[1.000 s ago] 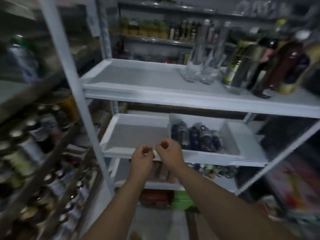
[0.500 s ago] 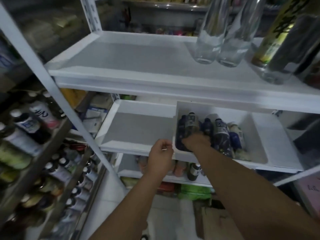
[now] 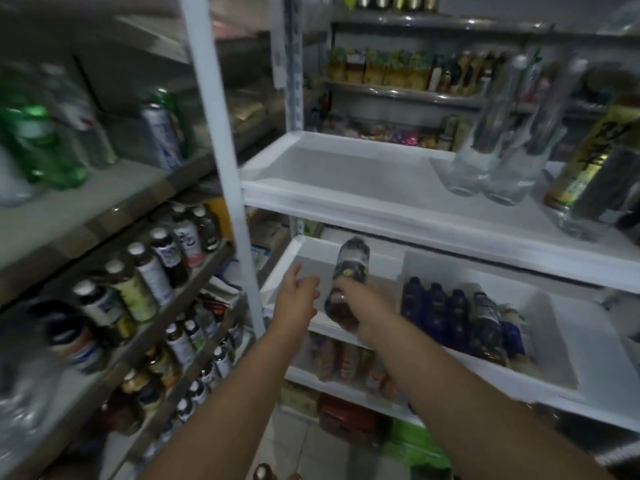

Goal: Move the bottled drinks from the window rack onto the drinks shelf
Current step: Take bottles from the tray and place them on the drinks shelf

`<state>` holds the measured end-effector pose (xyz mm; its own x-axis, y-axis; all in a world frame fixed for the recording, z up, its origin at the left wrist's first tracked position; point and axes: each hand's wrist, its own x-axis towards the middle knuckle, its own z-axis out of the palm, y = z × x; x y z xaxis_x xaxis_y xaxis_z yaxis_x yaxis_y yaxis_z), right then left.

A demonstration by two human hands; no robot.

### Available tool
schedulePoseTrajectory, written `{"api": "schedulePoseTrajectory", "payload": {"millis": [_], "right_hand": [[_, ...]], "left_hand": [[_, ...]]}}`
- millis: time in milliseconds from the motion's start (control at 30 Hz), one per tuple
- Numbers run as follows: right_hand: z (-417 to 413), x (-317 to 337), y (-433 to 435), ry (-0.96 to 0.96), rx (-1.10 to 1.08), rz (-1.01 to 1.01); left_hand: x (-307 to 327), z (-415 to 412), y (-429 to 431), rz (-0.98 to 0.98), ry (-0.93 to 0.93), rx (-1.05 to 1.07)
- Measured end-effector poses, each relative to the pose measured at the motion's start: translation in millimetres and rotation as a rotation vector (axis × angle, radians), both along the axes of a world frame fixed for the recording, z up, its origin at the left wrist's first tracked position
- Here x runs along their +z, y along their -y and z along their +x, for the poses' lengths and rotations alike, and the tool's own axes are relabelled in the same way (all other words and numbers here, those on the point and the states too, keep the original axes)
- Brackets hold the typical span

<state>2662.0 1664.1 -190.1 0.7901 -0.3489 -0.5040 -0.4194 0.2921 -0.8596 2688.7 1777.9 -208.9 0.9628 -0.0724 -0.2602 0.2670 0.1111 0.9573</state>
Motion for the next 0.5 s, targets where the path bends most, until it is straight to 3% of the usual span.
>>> {"api": "schedulePoseTrajectory", "payload": {"millis": [100, 267, 500], "right_hand": [[-17.4, 7.0, -80.6, 0.062, 0.156, 0.057], [-45.5, 37.5, -210.6, 0.335, 0.397, 0.006], [-89.6, 83.4, -343.9, 0.669, 0.808, -0.056]], "left_hand": [[23.6, -1.5, -62.8, -0.08, 0.031, 0.121], [61.6, -53.9, -186.0, -0.095, 0.128, 0.262], [125.6, -149.8, -328.5, 0.021, 0.325, 0.608]]}}
